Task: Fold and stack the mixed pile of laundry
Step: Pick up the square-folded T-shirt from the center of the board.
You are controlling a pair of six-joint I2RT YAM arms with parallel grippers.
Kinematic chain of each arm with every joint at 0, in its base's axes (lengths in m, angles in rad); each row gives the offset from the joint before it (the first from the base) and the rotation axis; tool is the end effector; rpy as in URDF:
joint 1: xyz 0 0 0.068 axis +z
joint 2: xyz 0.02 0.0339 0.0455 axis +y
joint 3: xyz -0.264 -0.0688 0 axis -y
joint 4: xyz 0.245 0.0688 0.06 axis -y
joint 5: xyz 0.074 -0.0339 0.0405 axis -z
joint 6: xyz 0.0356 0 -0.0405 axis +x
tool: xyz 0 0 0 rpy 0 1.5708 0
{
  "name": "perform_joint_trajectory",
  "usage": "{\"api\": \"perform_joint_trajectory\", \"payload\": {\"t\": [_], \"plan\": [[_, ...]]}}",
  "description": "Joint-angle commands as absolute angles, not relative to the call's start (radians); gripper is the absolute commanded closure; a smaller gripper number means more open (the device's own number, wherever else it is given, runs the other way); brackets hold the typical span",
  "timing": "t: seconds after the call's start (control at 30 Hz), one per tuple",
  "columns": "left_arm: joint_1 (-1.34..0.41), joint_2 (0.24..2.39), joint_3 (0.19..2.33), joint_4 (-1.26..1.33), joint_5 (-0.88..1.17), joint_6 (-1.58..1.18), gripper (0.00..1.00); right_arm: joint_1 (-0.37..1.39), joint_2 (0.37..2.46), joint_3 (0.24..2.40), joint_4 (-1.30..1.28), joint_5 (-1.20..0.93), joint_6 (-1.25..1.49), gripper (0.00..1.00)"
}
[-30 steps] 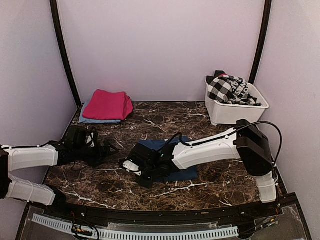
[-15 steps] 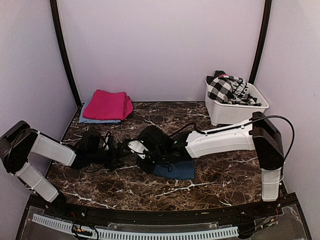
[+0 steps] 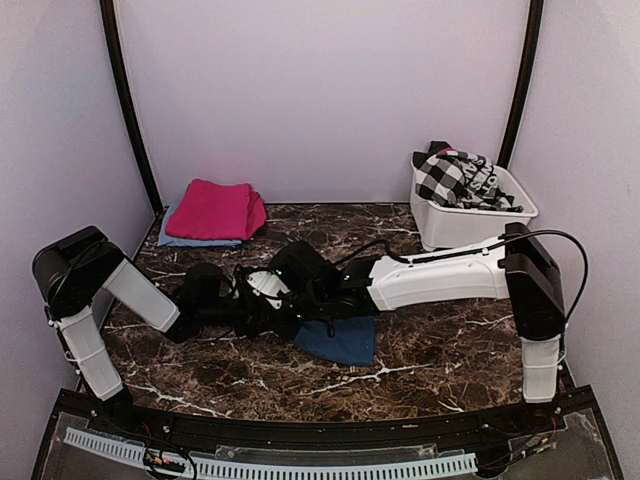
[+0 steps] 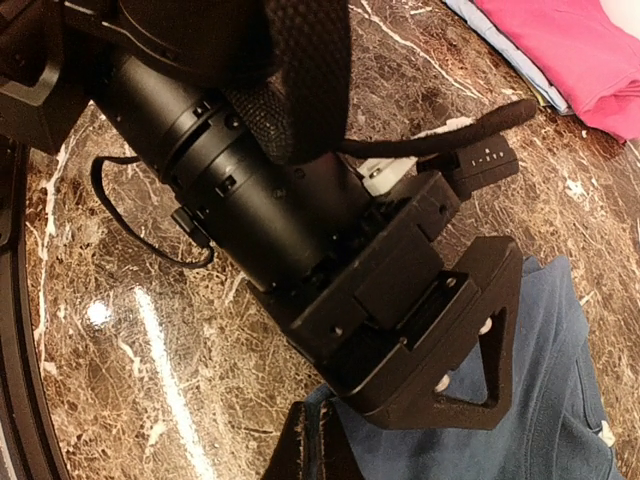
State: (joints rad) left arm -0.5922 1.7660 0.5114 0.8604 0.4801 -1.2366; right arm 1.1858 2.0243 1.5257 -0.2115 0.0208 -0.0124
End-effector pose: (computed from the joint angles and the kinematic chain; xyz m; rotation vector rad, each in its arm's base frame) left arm 0.2413 -0.1822 0.1177 -0.3709 2.2936 -1.5543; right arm 0.1744 0.4285 0.2149 -1.3165 1.9479 0.5771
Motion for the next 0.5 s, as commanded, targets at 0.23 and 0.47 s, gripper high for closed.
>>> {"api": "perform_joint_trajectory", "payload": {"t": [0.23, 0.47], "plan": [[-0.6, 1.789, 0.678, 0.471, 0.419, -1.092, 0.86, 1.19, 1.993, 1.508, -0.147, -0.045, 0.054, 0.84], [-0.594, 1.83, 1.036, 0.0, 0.281, -0.766, 1.0, 1.126, 1.777, 1.309, -0.095, -0.069, 0.175, 0.43]]}}
